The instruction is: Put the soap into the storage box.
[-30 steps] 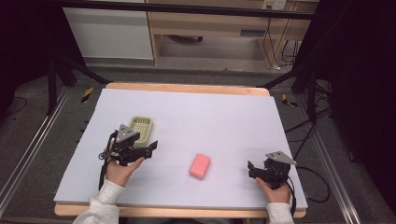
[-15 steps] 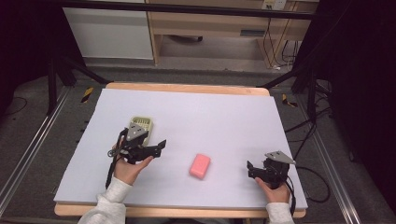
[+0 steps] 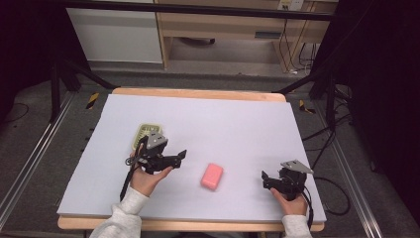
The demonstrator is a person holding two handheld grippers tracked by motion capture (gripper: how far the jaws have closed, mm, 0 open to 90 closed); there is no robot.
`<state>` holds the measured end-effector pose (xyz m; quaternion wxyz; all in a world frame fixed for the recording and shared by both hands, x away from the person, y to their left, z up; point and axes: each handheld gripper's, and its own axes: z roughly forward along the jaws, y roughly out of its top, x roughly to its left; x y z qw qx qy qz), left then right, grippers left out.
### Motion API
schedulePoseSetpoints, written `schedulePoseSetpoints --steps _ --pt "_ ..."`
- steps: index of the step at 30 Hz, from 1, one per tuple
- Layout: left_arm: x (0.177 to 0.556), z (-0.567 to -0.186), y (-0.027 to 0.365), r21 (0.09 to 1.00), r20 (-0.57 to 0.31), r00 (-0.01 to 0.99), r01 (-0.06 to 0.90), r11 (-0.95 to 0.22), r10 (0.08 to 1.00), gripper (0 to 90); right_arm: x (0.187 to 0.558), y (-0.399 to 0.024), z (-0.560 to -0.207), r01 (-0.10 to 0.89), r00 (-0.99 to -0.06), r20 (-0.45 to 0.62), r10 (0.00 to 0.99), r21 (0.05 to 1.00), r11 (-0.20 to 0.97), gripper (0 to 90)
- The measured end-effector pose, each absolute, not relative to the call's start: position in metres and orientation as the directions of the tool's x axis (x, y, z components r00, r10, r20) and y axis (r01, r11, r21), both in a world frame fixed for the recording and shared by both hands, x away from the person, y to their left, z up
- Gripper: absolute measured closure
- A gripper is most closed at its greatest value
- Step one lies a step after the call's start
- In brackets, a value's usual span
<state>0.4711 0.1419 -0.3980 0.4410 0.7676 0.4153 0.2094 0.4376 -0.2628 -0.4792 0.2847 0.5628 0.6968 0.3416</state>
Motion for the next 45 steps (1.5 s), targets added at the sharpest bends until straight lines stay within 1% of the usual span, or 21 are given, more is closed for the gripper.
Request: schedulePoseSetpoints --steps 11,24,45 --pt "0.472 -0.405 0.117 0.831 -0.057 0.596 0.473 -0.293 0.801 22.6 0.438 -0.264 -0.48 0.595 -0.205 -0.017 0.979 0.792 0.138 5.1" --pt "0.469 -0.412 0.091 0.813 -0.039 0.635 0.469 -0.344 0.771 22.3 0.438 -0.264 -0.479 0.596 -0.205 -0.017 0.979 0.791 0.139 5.1" --pt "0.461 -0.426 0.062 0.778 -0.027 0.674 0.478 -0.408 0.738 21.3 0.438 -0.264 -0.48 0.603 -0.207 -0.009 0.978 0.786 0.135 5.2"
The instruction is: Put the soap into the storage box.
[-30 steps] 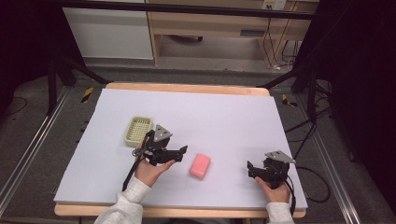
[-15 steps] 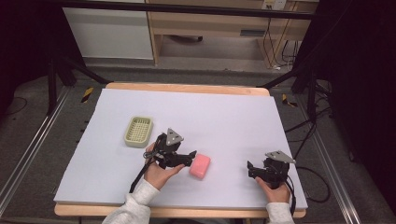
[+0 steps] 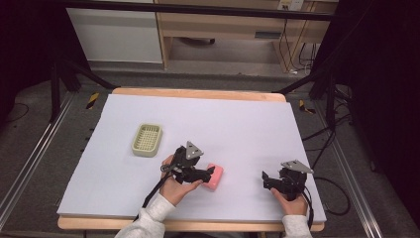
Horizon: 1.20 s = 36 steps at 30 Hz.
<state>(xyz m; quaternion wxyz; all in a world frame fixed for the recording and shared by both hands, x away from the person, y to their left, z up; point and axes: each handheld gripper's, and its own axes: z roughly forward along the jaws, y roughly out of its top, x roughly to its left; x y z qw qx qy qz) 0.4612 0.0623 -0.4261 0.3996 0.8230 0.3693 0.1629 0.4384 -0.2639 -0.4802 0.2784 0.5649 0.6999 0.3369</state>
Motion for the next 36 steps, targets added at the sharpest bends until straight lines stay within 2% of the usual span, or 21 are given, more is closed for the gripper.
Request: schedulePoseSetpoints --steps 18,36 --pt "0.458 -0.446 0.034 0.728 -0.014 0.692 0.501 -0.467 0.722 19.8 0.439 -0.264 -0.481 0.613 -0.212 0.0 0.977 0.779 0.133 5.5" --pt "0.461 -0.466 0.026 0.678 -0.008 0.685 0.539 -0.499 0.729 19.3 0.439 -0.263 -0.481 0.619 -0.222 0.0 0.975 0.773 0.141 5.6"
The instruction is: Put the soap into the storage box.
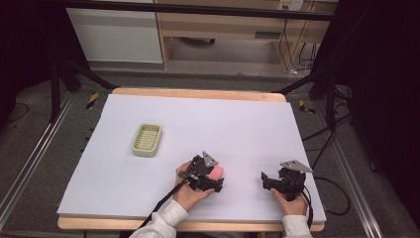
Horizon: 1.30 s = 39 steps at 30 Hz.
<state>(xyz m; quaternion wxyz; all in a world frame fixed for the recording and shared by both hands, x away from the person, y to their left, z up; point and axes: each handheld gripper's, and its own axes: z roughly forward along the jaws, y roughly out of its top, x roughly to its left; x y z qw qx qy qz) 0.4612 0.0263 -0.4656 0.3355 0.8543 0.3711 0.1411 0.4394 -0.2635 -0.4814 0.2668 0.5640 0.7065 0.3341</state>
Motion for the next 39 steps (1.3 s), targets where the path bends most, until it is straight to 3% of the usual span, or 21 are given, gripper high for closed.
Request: schedulePoseSetpoints --steps 14,19,22,26,39 --pt "0.46 -0.463 0.036 0.665 -0.048 0.702 0.553 -0.501 0.711 35.2 0.44 -0.263 -0.482 0.622 -0.224 -0.003 0.975 0.77 0.145 5.8" --pt "0.461 -0.463 0.037 0.661 -0.045 0.71 0.549 -0.512 0.702 35.6 0.44 -0.263 -0.482 0.625 -0.226 0.004 0.974 0.768 0.142 5.9" --pt "0.463 -0.459 0.035 0.653 -0.043 0.719 0.546 -0.525 0.694 29.8 0.44 -0.263 -0.482 0.628 -0.222 0.01 0.975 0.767 0.135 5.9" --pt "0.466 -0.455 0.033 0.639 -0.037 0.725 0.546 -0.541 0.688 28.5 0.44 -0.263 -0.482 0.628 -0.222 0.01 0.975 0.767 0.135 5.9" --pt "0.473 -0.461 0.024 0.601 0.002 0.727 0.548 -0.583 0.686 30.5 0.44 -0.263 -0.482 0.631 -0.228 0.006 0.974 0.762 0.143 6.1"
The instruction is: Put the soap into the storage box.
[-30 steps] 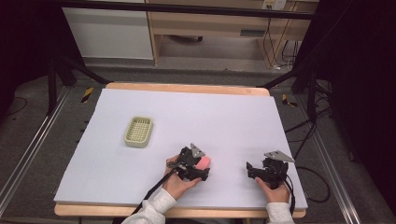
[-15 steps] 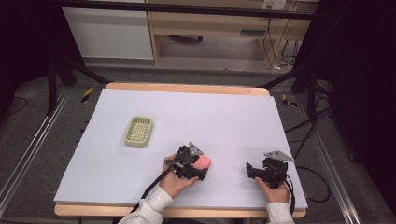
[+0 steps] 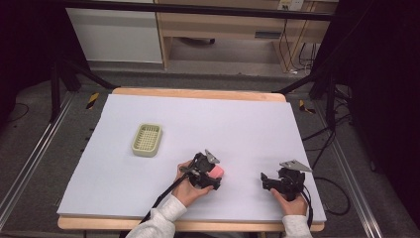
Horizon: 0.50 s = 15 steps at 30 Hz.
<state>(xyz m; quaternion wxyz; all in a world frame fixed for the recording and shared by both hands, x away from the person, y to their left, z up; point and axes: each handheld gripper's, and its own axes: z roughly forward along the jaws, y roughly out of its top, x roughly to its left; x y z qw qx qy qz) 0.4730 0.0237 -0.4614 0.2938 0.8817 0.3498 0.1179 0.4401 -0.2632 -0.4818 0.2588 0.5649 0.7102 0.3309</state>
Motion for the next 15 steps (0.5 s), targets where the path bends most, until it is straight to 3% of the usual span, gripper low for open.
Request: schedulePoseSetpoints --steps 15 --pt "0.4737 -0.4635 0.0226 0.583 -0.001 0.73 0.556 -0.592 0.684 36.2 0.4403 -0.2626 -0.4822 0.637 -0.23 0.008 0.973 0.758 0.144 6.1"
